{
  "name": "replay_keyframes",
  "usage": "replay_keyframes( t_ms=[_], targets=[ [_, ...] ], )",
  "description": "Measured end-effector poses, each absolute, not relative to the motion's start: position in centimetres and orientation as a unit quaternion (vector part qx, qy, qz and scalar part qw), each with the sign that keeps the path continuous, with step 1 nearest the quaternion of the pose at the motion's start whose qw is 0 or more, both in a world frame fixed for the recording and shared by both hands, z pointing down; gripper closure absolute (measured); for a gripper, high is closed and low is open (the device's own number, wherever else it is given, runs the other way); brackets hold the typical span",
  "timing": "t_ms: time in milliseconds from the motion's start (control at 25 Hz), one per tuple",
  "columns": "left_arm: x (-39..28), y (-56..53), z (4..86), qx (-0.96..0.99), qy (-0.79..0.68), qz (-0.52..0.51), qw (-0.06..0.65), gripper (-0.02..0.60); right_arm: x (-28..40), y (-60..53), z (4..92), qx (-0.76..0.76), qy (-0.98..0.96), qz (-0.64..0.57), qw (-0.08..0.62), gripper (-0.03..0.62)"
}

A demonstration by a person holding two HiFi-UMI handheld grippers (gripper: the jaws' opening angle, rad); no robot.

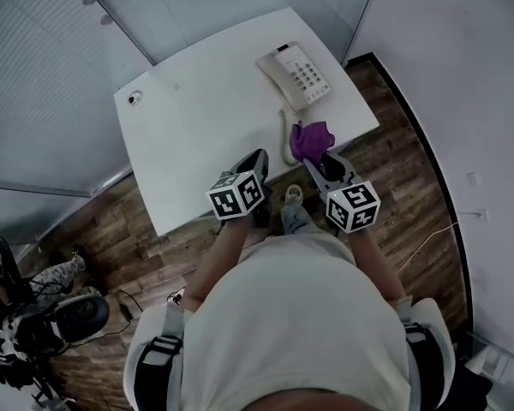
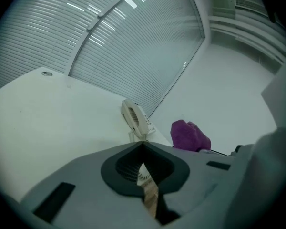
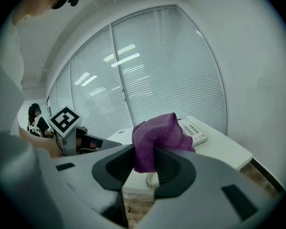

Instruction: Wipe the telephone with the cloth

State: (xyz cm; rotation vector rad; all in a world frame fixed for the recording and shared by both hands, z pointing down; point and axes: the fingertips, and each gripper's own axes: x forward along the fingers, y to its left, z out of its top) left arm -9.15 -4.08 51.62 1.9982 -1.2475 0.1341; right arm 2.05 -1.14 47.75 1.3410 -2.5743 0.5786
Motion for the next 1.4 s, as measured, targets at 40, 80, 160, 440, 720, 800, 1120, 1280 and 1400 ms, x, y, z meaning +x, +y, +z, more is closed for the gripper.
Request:
replay_keyframes(
  t_ms=[40, 80, 160, 440, 720, 800, 1120, 1280, 1400],
  targets=[
    [-9.2, -3.4, 51.4, 0.787, -0.486, 0.054, 0.377, 0.56, 1.8, -0.4, 47.8, 0.45, -0.867, 0.196, 0.092, 0.467],
    [-9.2, -2.7, 51.1, 0.791, -0.483, 0.057, 0.371, 0.56, 1.5, 0.3, 47.7, 0.449, -0.867, 0.196, 0.092, 0.467],
    [-9.2, -1.3, 50.6, 0.799, -0.476, 0.061, 0.363, 0.56, 1.0, 1.6, 47.6, 0.447, -0.868, 0.197, 0.092, 0.467],
    [-8.9, 3.2, 49.9, 0.815, -0.45, 0.065, 0.358, 0.56, -0.5, 5.7, 46.8, 0.441, -0.873, 0.187, 0.089, 0.467],
    [-9.3, 6.4, 49.9, 0.823, -0.443, 0.073, 0.348, 0.56, -1.2, 8.9, 46.7, 0.44, -0.875, 0.183, 0.085, 0.467],
    [-9.4, 7.0, 50.1, 0.822, -0.443, 0.073, 0.35, 0.56, -1.2, 9.5, 46.7, 0.44, -0.875, 0.183, 0.083, 0.467],
    [-9.7, 8.1, 50.0, 0.824, -0.441, 0.072, 0.349, 0.56, -1.3, 11.0, 47.3, 0.437, -0.876, 0.184, 0.089, 0.469],
    [-9.4, 8.4, 49.9, 0.826, -0.436, 0.07, 0.351, 0.56, -1.3, 11.1, 47.2, 0.441, -0.874, 0.182, 0.088, 0.471],
    [-9.3, 8.5, 50.0, 0.825, -0.433, 0.066, 0.356, 0.56, -1.4, 11.3, 47.2, 0.441, -0.875, 0.179, 0.087, 0.471]
  ],
)
